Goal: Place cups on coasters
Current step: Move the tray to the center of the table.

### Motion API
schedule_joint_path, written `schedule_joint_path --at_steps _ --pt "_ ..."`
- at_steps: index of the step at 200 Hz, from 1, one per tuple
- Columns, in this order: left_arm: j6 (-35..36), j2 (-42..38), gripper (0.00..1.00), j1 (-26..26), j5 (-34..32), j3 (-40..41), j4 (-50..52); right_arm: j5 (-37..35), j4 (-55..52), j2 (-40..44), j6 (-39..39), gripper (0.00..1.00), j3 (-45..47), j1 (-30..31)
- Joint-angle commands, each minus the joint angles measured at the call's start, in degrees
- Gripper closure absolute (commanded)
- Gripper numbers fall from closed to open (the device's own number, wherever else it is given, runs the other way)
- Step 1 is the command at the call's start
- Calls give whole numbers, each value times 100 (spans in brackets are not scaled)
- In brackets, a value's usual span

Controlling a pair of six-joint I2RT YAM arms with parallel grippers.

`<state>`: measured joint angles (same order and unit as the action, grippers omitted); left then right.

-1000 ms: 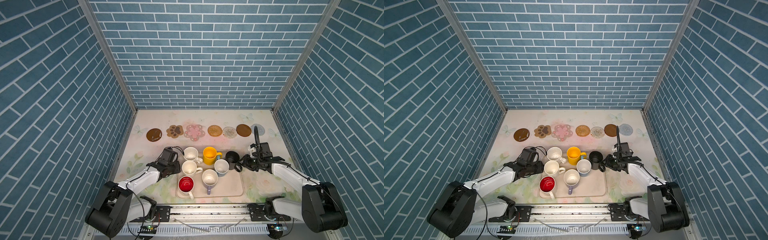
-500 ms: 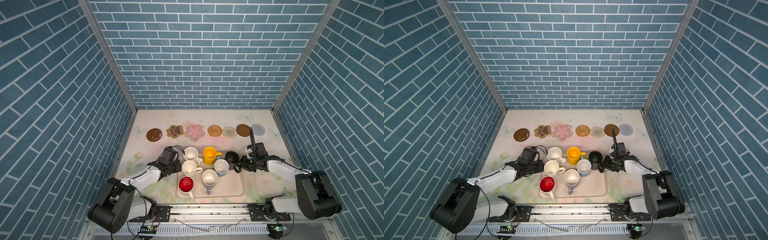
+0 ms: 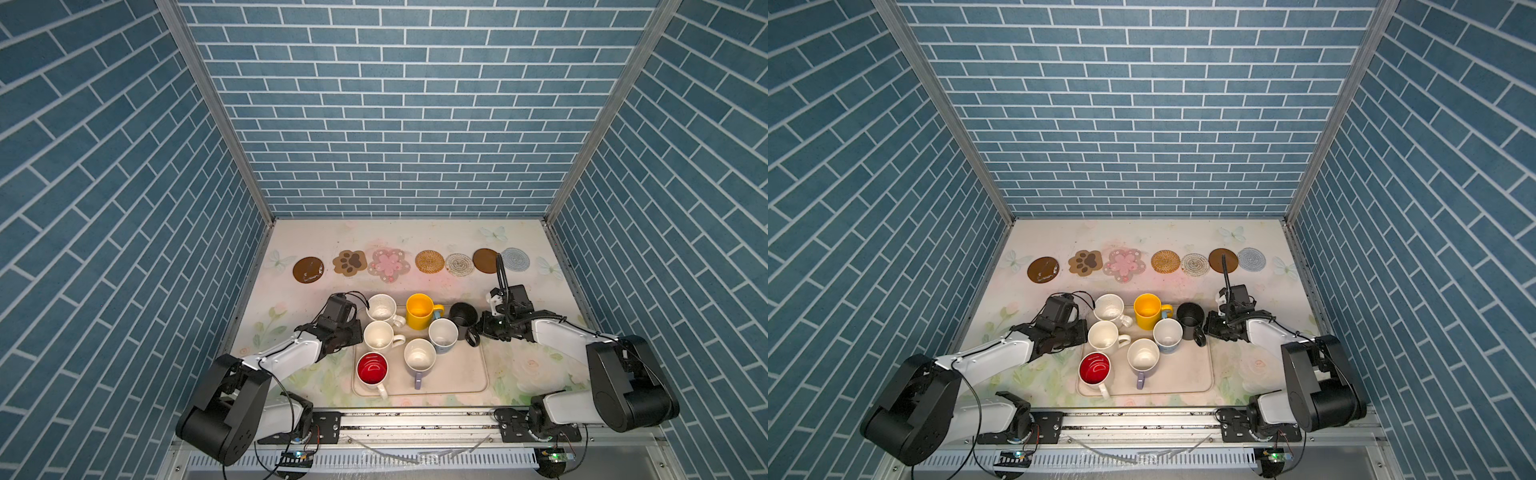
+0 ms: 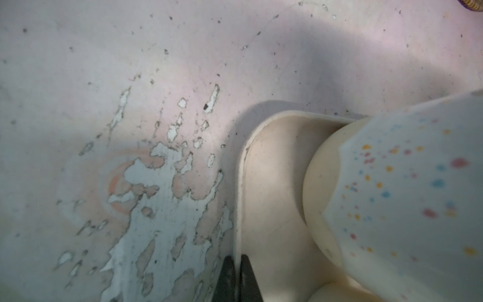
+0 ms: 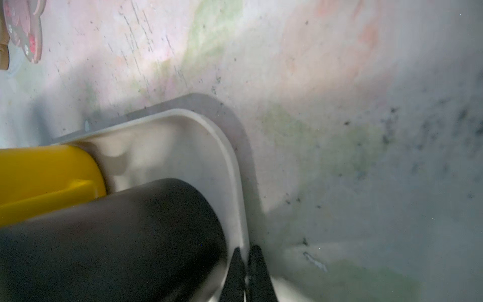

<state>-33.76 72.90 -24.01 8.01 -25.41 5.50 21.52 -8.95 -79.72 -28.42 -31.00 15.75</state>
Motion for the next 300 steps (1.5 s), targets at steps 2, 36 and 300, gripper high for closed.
schedule_joint_path --at_steps 2,36,300 --pt "-78 114 100 10 110 109 -27 -86 27 -210 -576 100 68 25" --pt "-94 183 100 14 108 -12 -81 -112 102 -201 -627 100 35 20" --pt "40 2161 100 661 290 -2140 -260 262 126 -2037 -582 100 -1927 -67"
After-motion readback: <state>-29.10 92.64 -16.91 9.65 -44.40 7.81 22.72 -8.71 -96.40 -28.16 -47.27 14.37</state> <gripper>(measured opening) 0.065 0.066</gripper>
